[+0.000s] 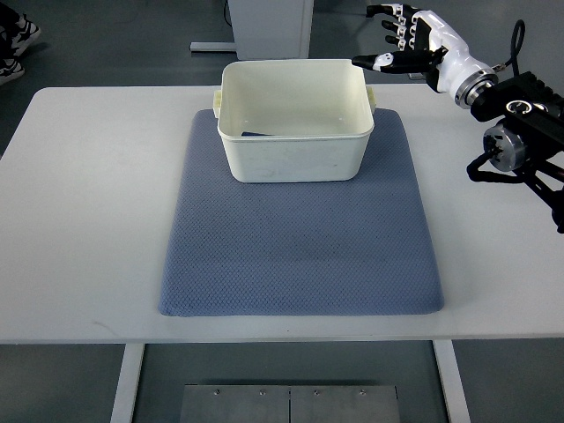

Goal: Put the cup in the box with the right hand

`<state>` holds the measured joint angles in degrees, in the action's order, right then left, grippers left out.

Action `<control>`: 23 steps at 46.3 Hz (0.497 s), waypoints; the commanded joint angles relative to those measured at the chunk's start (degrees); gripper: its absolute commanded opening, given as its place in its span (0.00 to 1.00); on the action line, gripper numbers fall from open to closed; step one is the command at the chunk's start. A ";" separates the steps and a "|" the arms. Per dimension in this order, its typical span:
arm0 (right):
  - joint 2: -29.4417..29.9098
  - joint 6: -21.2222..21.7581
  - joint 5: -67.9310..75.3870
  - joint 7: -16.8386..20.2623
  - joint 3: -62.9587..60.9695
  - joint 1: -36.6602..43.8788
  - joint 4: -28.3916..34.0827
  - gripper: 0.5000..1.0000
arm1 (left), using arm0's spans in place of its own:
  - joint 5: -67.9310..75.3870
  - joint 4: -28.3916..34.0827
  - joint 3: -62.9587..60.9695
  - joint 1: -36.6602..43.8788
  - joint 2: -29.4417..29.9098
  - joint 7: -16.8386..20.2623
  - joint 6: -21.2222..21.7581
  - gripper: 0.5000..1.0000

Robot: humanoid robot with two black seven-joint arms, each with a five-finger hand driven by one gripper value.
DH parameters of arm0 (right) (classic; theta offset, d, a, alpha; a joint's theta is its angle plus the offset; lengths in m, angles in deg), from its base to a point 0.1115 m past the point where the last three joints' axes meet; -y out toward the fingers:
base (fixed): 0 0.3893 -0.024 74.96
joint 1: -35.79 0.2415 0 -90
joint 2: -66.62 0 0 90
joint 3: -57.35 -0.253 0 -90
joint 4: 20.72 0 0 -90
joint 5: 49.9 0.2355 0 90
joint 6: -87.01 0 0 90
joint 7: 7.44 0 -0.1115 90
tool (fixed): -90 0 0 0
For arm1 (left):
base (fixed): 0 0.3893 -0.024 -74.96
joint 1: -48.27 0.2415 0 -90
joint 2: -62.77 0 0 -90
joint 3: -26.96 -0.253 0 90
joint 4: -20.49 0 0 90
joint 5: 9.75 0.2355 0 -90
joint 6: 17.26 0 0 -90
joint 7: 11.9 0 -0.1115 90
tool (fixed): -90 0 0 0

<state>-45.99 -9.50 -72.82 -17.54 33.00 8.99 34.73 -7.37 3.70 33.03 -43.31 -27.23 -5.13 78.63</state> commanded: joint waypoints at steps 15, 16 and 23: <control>-4.47 0.44 2.79 0.09 -5.70 -4.22 0.10 0.97 | 0.00 0.00 -0.01 0.00 0.00 0.00 0.00 1.00; -4.55 0.44 2.80 0.09 -6.23 -4.66 0.10 0.97 | 0.00 0.00 -0.01 0.00 0.00 0.00 0.00 1.00; -4.73 1.05 2.80 0.44 -11.50 -8.53 0.10 0.99 | 0.00 0.00 -0.01 0.00 0.00 0.00 0.00 1.00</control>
<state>-50.70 -8.96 -70.01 -17.41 23.89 2.26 34.83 -7.37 3.70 33.02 -43.31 -27.23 -5.12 78.63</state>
